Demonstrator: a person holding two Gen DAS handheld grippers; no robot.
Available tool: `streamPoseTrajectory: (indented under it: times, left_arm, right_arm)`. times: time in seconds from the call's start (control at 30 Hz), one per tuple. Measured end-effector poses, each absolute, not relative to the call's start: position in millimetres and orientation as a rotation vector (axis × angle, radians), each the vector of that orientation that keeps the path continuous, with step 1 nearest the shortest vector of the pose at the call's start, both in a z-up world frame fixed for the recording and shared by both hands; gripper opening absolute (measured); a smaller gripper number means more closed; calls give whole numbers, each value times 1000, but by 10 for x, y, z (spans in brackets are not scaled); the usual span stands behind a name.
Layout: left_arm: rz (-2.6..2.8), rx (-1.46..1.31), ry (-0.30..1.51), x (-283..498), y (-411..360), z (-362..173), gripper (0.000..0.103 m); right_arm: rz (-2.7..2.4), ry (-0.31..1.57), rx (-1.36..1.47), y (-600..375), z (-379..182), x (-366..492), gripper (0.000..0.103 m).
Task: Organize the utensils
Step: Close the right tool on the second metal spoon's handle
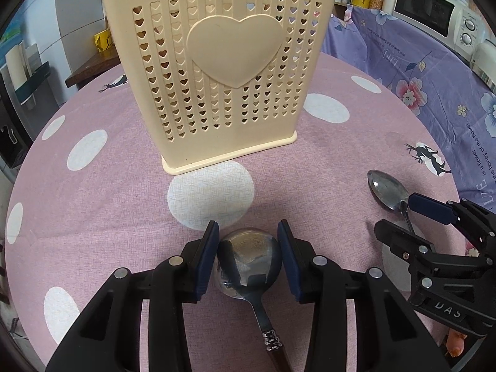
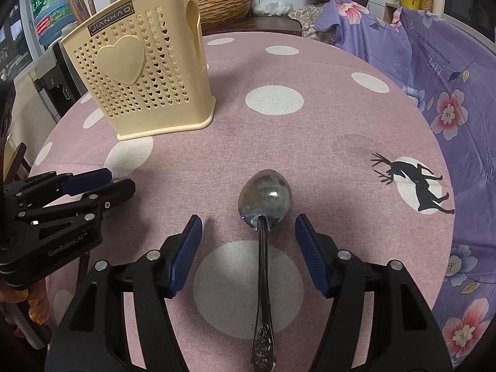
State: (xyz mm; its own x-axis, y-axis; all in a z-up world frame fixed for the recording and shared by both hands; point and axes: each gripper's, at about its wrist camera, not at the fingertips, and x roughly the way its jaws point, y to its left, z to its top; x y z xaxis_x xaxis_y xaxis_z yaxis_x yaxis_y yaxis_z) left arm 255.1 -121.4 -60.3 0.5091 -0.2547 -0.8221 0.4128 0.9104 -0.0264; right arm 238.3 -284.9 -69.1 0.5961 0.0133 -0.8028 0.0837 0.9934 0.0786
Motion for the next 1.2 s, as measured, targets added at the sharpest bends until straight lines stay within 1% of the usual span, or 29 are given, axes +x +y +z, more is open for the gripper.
streamPoseTrajectory:
  times: [0.43, 0.6, 0.63, 0.67, 0.7, 0.77, 0.83, 0.87, 1.0, 1.03, 1.1, 1.17, 1.2]
  left_arm:
    - [-406, 184, 960, 2554, -1209, -605, 40]
    - [-409, 181, 964, 2557, -1209, -605, 40]
    - [-409, 182, 965, 2561, -1209, -606, 40]
    - [-409, 183, 965, 2562, -1209, -607, 40]
    - [-409, 183, 966, 2563, -1211, -607, 40]
    - [-407, 185, 965, 2567, -1214, -605, 40]
    - [-407, 182, 965, 2572, -1215, -602, 39]
    - [-406, 183, 965, 2571, -1217, -602, 39]
    - [-408, 188, 963, 2571, -1217, -604, 39]
    - [-408, 187, 964, 2572, -1215, -604, 39]
    - [-408, 188, 963, 2572, -1216, -605, 39]
    - [-408, 189, 962, 2572, -1215, -605, 39]
    - [-409, 189, 963, 2572, -1215, -603, 39]
  right_arm:
    - [-79, 953, 89, -2870, -713, 2548, 62]
    - [-93, 966, 53, -2858, -709, 2626, 50]
    - [-94, 968, 51, -2860, -704, 2634, 46]
    - [-94, 970, 50, -2864, -699, 2642, 40]
    - [-92, 973, 48, -2866, -694, 2650, 37]
    - [-84, 976, 44, -2861, -689, 2656, 26]
    - [-82, 978, 48, -2860, -686, 2670, 20]
    - [-80, 978, 49, -2855, -682, 2678, 19]
    - [-68, 977, 50, -2849, -680, 2689, 19]
    - [-65, 978, 56, -2852, -680, 2683, 21]
    - [-66, 979, 58, -2856, -669, 2672, 33]
    - [-83, 967, 25, -2847, -651, 2664, 51]
    - [-96, 957, 1, -2839, -635, 2653, 52]
